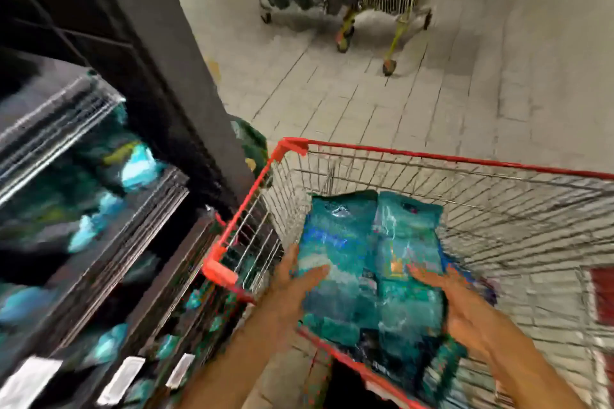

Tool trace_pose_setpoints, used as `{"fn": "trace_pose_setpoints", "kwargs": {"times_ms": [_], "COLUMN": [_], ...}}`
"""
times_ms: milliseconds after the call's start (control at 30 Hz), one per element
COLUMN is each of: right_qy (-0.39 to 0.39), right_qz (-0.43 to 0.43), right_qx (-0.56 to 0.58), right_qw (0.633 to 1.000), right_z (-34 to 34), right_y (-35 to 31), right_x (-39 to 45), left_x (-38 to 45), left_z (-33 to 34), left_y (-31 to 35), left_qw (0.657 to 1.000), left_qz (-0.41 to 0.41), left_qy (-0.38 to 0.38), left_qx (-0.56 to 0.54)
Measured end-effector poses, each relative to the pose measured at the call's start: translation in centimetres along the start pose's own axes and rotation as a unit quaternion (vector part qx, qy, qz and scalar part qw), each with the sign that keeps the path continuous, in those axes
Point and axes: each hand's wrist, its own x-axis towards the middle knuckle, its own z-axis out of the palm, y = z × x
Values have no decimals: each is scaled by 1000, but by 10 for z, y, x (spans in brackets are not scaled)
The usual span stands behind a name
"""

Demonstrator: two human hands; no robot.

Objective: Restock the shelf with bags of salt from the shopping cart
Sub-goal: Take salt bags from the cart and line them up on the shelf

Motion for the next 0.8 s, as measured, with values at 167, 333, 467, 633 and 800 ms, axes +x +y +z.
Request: {"fn": "trace_pose_setpoints", "kwargs": {"times_ms": [167, 333, 467, 633, 800], "right_qy": [-121, -202, -235, -312, -343], "right_qz": [-41, -28, -8, 8, 48], "right_qx": [-46, -110, -192, -257, -328], "right_qw": [991, 973, 953, 915, 879], "right_z": [77, 155, 211, 260, 298], "right_y": [26, 80, 129, 183, 220], "right_x": [-62, -101, -122, -137, -148], "left_x": [-100, -177, -228, -274, -313], "left_z": [-80, -157, -212, -264, -334], "left_y": [-16, -57, -102, -162, -191], "left_qw": [996, 987, 964, 916, 878], "left_qz": [76, 107, 99, 113, 192], "left_qy": [0, 69, 195, 304, 363], "left_qx": [-52, -95, -152, -236, -247]}}
